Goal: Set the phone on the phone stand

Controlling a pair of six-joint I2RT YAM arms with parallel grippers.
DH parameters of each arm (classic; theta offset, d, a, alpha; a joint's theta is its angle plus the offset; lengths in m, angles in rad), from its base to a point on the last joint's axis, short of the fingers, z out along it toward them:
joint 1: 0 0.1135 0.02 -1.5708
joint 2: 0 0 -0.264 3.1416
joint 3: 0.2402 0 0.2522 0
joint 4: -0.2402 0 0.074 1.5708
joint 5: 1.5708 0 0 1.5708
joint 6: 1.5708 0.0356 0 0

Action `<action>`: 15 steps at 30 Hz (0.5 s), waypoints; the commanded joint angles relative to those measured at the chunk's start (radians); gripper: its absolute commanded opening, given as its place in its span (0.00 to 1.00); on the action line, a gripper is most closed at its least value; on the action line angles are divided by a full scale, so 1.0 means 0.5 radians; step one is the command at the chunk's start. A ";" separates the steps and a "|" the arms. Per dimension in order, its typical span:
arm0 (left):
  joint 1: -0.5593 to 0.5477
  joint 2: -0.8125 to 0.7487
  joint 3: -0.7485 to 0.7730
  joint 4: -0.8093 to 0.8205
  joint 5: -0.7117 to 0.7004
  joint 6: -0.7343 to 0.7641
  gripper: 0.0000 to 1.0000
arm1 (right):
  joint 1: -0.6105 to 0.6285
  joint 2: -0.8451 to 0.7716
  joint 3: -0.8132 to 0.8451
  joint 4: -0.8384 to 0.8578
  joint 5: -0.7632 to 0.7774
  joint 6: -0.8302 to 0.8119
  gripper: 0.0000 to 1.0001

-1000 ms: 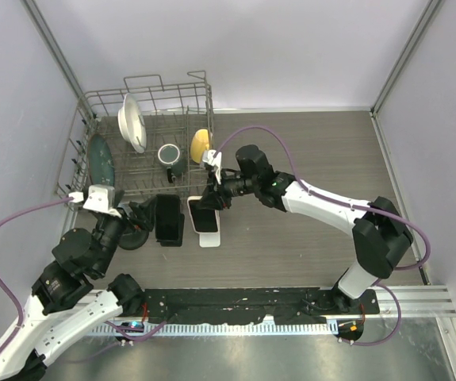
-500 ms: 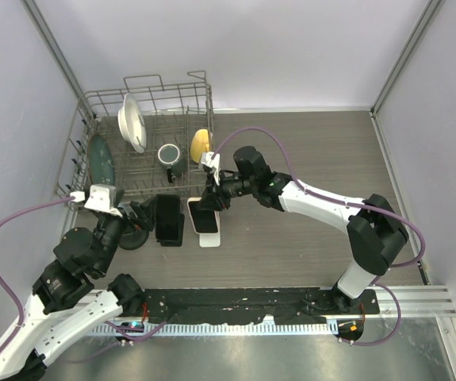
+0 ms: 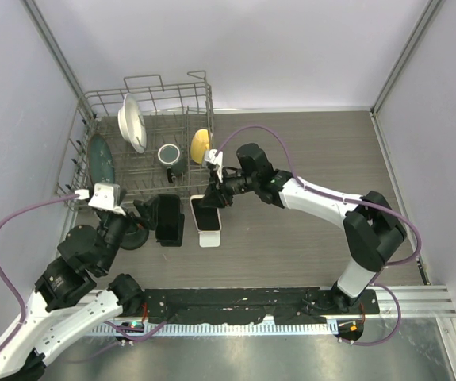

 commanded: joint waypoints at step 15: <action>0.004 0.052 -0.001 0.106 -0.020 0.046 0.92 | -0.023 0.063 0.066 0.233 -0.139 0.018 0.01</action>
